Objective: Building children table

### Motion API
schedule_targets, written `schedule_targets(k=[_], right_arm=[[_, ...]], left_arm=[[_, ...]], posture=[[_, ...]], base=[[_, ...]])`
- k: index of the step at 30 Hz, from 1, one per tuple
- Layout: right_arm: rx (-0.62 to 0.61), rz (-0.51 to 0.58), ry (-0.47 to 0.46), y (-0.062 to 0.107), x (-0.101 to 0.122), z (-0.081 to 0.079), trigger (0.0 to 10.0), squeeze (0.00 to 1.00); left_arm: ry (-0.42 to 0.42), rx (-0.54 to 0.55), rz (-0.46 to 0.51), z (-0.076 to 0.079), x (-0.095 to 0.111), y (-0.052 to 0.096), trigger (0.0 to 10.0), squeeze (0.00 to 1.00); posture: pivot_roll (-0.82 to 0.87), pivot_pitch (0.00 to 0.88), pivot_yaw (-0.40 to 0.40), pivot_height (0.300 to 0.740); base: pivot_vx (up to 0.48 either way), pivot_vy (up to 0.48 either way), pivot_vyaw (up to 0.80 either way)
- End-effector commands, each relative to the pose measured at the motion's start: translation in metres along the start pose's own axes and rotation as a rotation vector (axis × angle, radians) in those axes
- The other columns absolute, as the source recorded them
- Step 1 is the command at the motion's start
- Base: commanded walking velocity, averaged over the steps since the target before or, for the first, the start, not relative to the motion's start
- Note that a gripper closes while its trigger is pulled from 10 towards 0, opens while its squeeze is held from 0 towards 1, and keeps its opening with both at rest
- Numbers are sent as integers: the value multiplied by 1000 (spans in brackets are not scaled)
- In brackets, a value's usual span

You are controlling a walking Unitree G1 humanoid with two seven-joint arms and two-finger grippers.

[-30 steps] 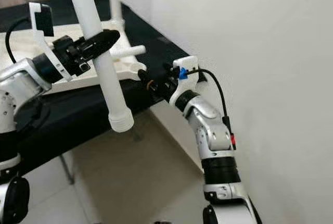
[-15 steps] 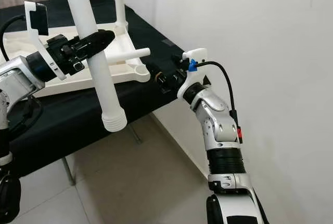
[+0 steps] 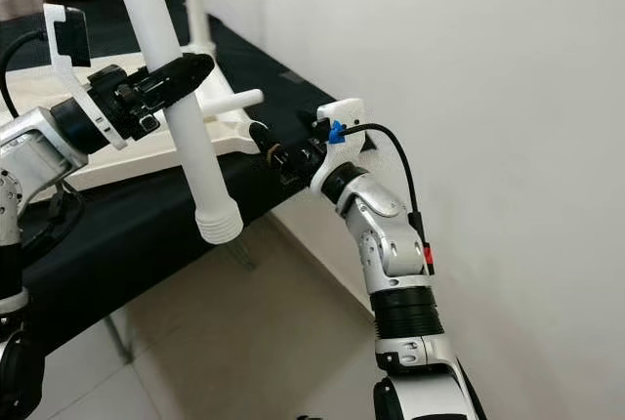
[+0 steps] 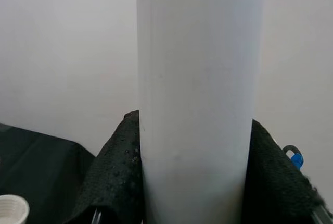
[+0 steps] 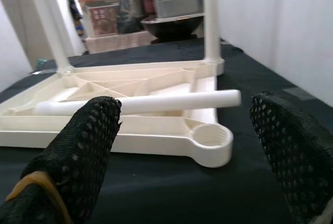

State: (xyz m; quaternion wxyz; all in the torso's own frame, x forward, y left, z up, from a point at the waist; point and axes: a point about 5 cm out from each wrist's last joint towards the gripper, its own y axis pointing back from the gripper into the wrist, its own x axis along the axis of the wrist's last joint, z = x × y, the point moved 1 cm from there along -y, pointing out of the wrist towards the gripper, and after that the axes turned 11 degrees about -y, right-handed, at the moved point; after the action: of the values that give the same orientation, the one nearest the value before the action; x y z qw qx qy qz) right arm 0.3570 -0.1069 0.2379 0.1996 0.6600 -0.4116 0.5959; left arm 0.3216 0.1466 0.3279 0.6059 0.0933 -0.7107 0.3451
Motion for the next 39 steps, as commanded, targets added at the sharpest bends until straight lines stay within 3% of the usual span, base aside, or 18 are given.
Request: schedule_targets(k=[1, 14, 15, 21, 24, 28, 39], right_arm=[[7, 9, 21, 0, 4, -1, 10000, 0], [8, 28, 46, -2, 11, -1, 10000, 0], [23, 71, 52, -3, 18, -4, 10000, 0], [35, 97, 37, -4, 25, -6, 10000, 0], [28, 85, 35, -6, 35, 9, 10000, 0], [-20, 146, -42, -5, 53, 25, 10000, 0], [-20, 155, 0, -6, 52, 20, 10000, 0]], left_arm=[[-13, 0, 17, -1, 6, -1, 10000, 0], [-34, -2, 17, -1, 6, -2, 10000, 0], [-43, -4, 12, 0, 6, -2, 10000, 0], [-48, -3, 7, 0, 7, -3, 10000, 0], [-51, 1, 16, -2, 9, -4, 10000, 0], [-63, 30, 27, -5, 13, -5, 10000, 0], [-172, 29, 22, -2, 12, -9, 10000, 0]], posture=[[28, 126, -82, 740], [30, 128, -79, 740], [32, 130, -79, 740], [35, 131, -78, 740], [36, 133, -79, 740], [37, 134, -77, 740], [37, 136, -73, 740]], base=[[0, 0, -781], [0, 220, -786], [0, 0, 0], [0, 0, 0], [0, 0, 0], [0, 0, 0], [0, -333, 0]])
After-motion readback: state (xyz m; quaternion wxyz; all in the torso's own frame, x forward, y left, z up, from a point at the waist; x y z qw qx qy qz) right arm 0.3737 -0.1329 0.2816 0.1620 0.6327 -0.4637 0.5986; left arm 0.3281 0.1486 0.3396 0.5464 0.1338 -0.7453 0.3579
